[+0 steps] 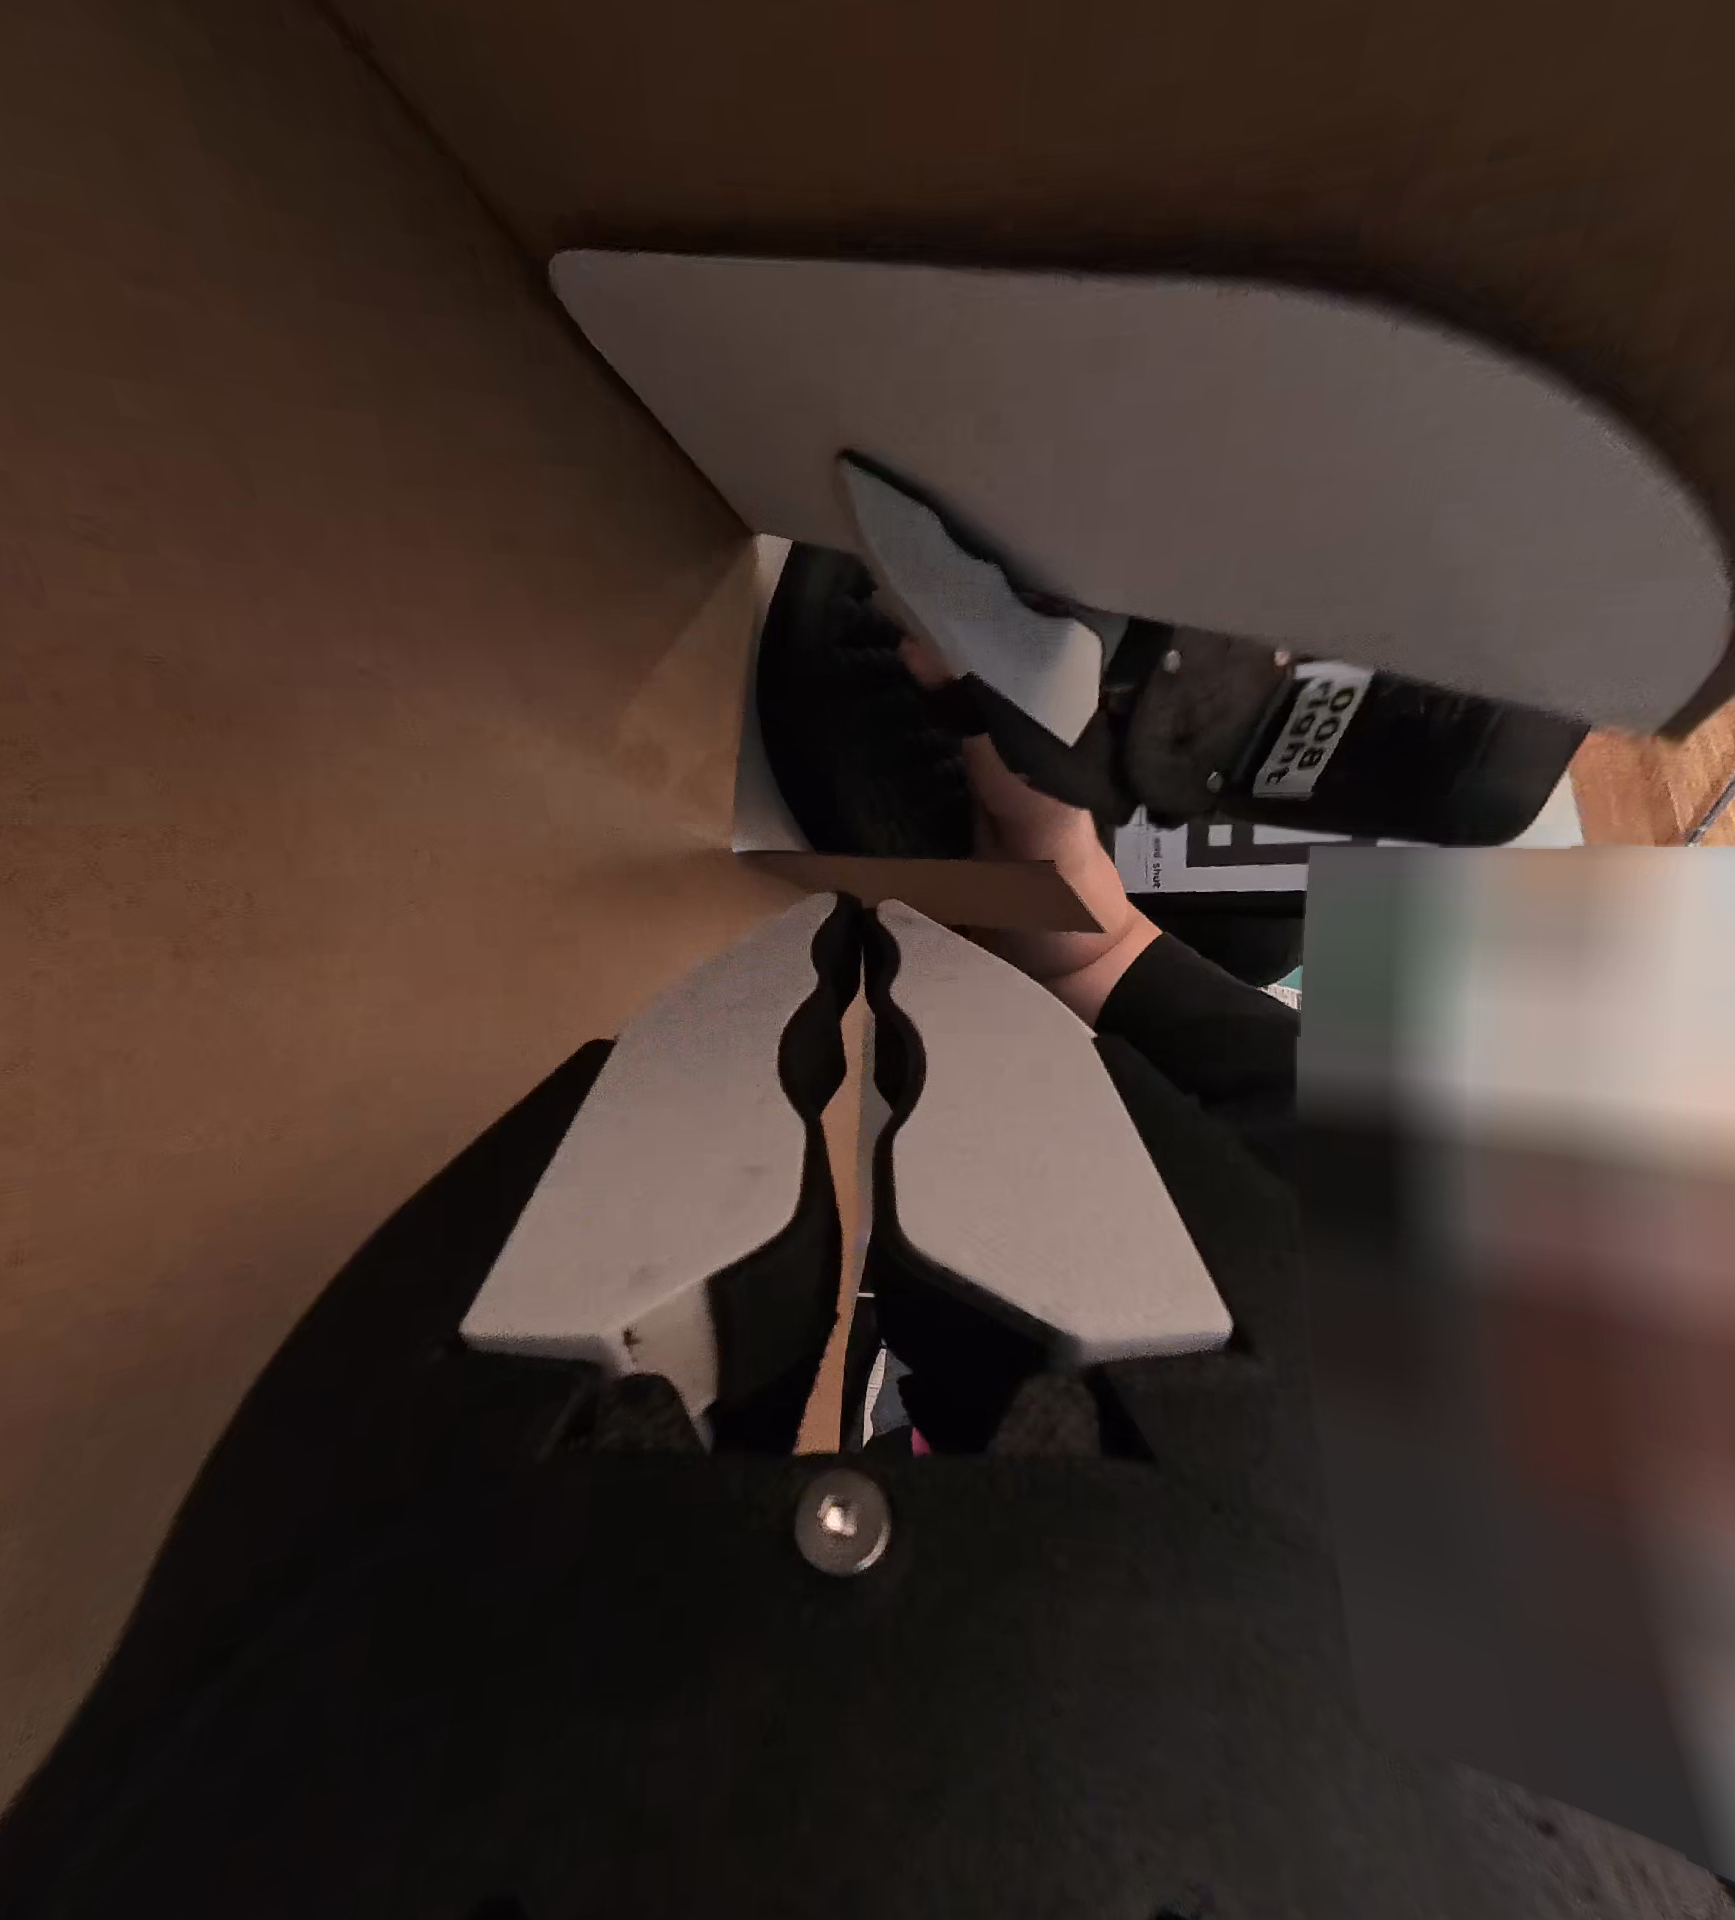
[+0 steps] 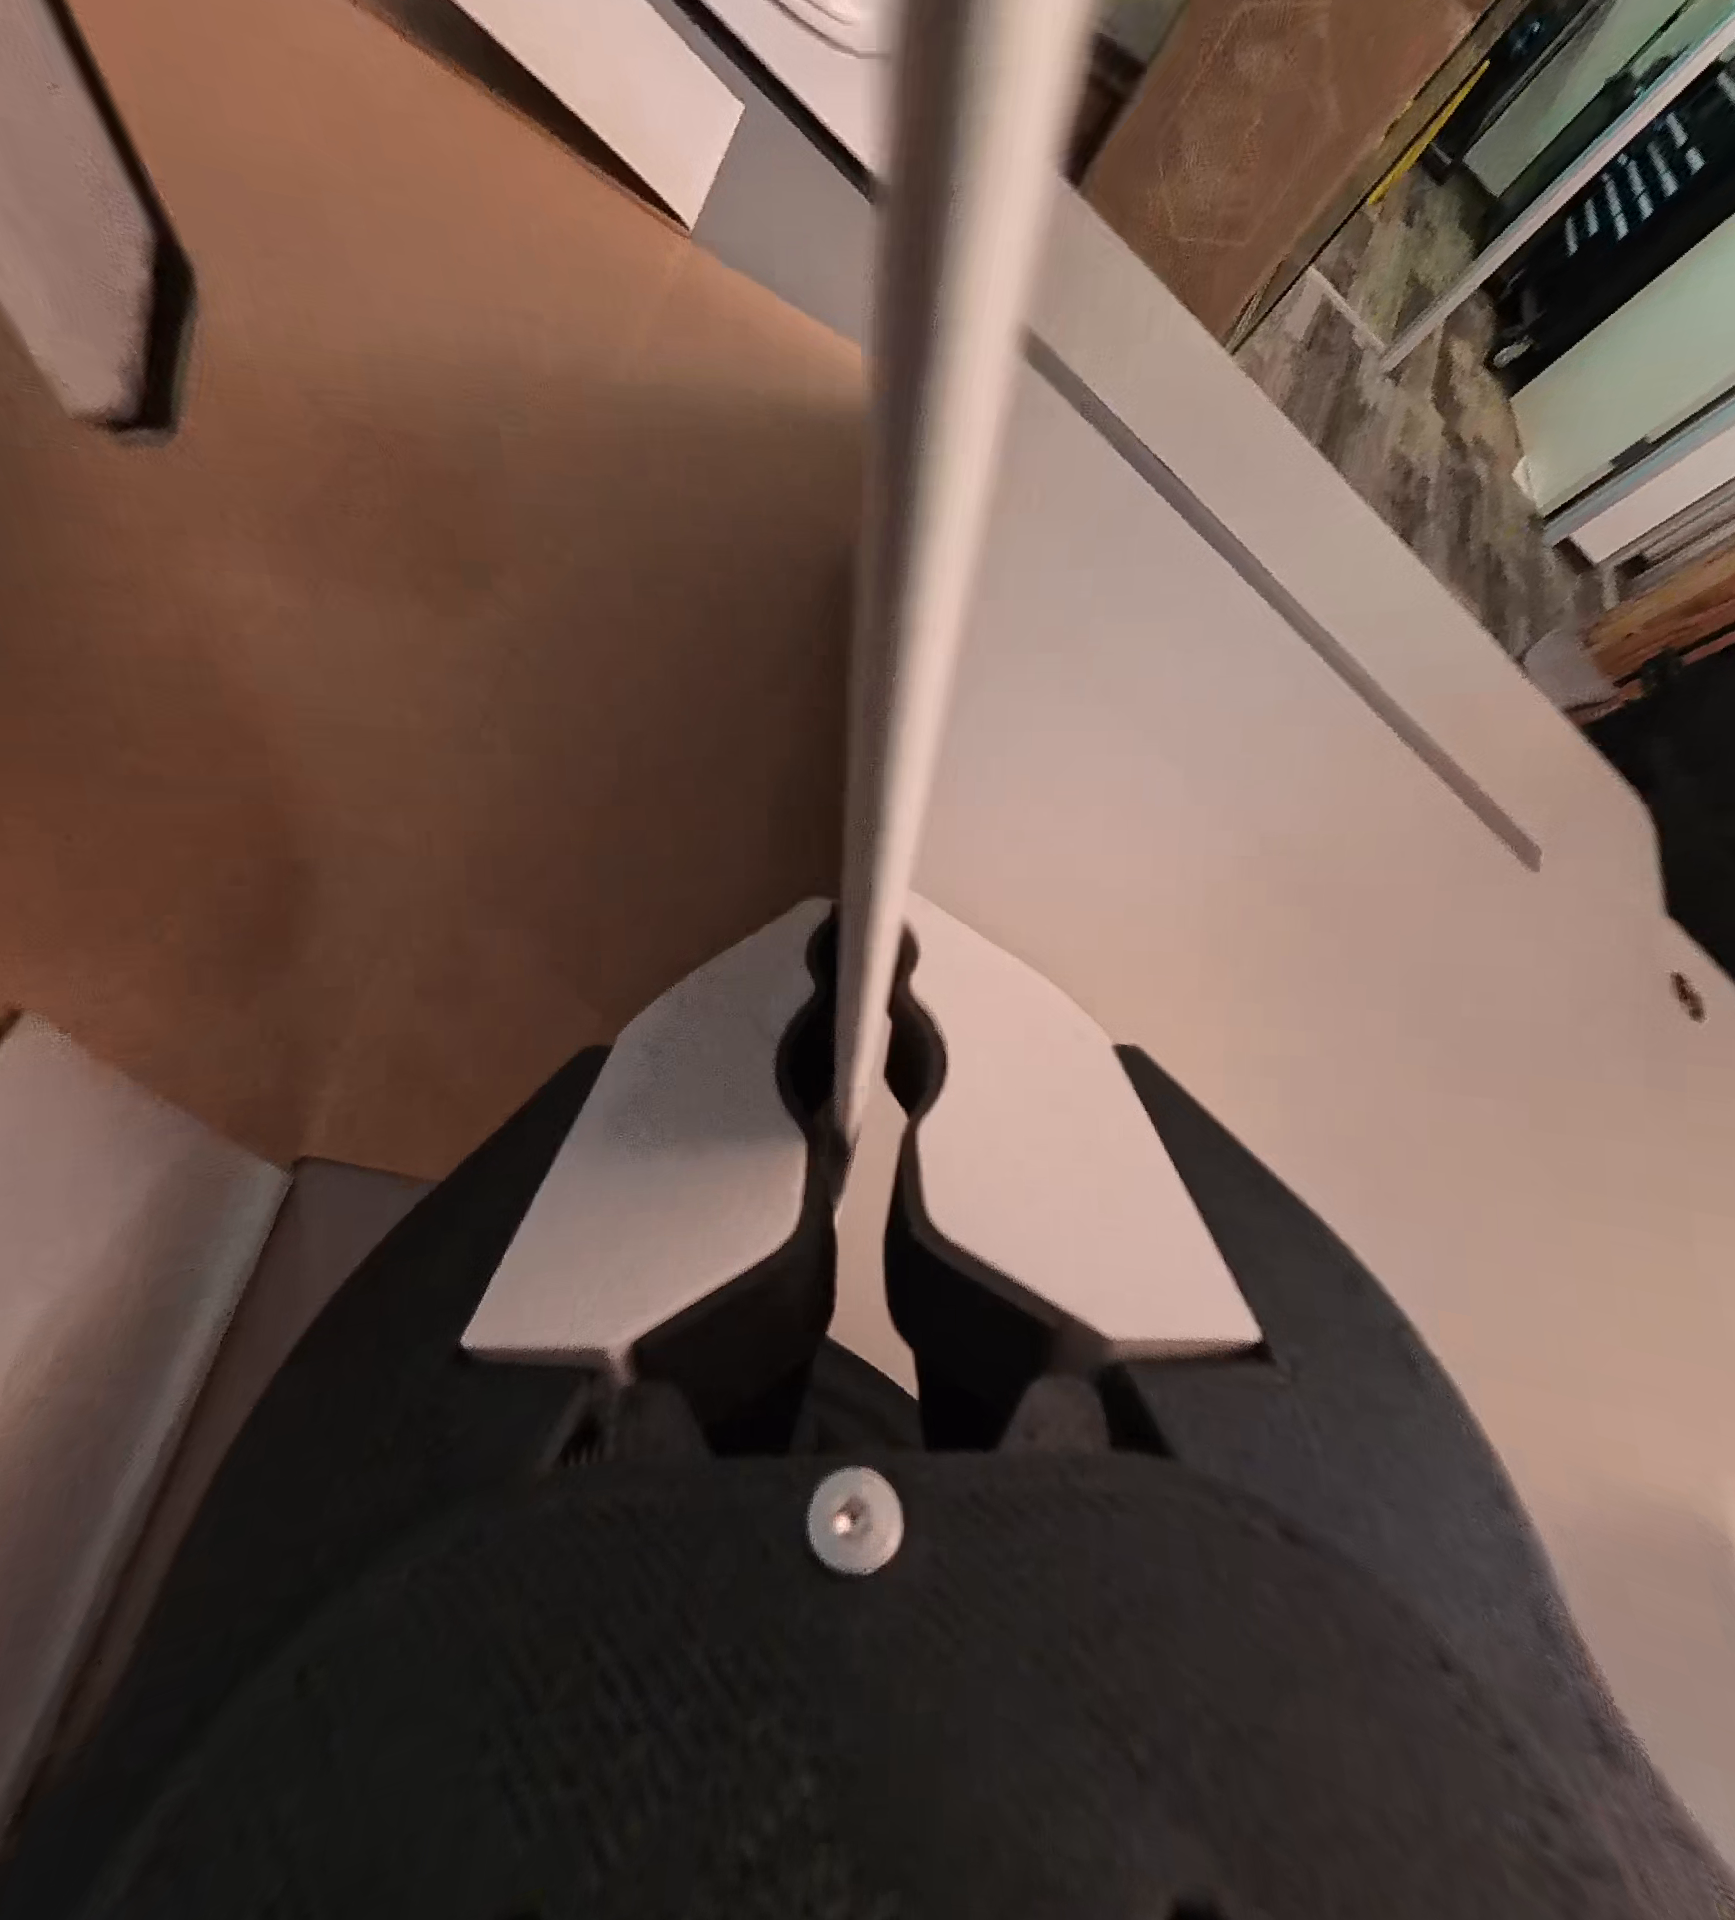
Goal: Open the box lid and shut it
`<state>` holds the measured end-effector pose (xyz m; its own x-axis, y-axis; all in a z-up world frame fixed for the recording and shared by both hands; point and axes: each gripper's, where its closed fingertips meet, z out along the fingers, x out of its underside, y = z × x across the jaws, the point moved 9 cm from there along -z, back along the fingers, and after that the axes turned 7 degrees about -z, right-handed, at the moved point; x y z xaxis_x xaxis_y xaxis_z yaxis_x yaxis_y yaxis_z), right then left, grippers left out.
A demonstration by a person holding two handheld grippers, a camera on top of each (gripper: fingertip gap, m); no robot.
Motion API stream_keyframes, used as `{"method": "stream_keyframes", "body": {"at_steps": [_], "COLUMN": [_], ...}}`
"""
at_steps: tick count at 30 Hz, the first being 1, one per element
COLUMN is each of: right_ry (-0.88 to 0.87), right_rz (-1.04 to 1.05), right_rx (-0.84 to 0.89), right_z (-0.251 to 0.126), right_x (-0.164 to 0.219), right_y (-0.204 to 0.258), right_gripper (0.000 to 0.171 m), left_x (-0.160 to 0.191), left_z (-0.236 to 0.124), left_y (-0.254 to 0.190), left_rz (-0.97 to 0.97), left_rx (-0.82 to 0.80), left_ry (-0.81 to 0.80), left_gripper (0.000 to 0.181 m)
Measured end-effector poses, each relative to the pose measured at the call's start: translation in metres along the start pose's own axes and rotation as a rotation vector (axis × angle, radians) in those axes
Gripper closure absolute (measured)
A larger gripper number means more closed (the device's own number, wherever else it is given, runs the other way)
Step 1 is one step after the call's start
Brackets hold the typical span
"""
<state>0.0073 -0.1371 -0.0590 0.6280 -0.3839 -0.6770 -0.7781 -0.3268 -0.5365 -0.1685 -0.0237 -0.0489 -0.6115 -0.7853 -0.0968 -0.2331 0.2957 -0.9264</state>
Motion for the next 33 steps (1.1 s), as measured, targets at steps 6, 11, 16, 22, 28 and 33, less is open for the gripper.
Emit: {"method": "stream_keyframes", "body": {"at_steps": [6, 11, 16, 22, 28, 33], "right_ry": [-0.016, 0.0, -0.037, -0.049, -0.059, -0.05], "right_rz": [0.028, -0.11, -0.021, -0.009, 0.027, -0.045], "right_rx": [0.007, 0.062, 0.011, -0.009, -0.031, 0.009], "right_z": [0.0, 0.002, 0.002, 0.002, 0.003, 0.005], "right_x": [0.002, -0.002, 0.002, 0.003, 0.006, 0.005], "right_y": [-0.003, 0.011, -0.001, -0.004, -0.012, -0.009], "right_gripper": [0.166, 0.166, 0.166, 0.166, 0.166, 0.164], "left_x": [0.002, -0.009, -0.051, -0.115, -0.14, -0.149], "left_z": [-0.01, -0.028, -0.048, -0.038, 0.002, 0.013], "left_y": [0.002, 0.009, 0.02, 0.036, 0.04, 0.047], "left_rz": [-0.02, -0.037, -0.071, -0.062, -0.031, -0.091], "left_rx": [0.023, -0.005, -0.087, -0.157, -0.165, -0.11], "left_ry": [-0.048, -0.219, -0.565, -0.672, -0.578, -0.597], "left_gripper": [0.181, 0.181, 0.181, 0.181, 0.181, 0.181]}}
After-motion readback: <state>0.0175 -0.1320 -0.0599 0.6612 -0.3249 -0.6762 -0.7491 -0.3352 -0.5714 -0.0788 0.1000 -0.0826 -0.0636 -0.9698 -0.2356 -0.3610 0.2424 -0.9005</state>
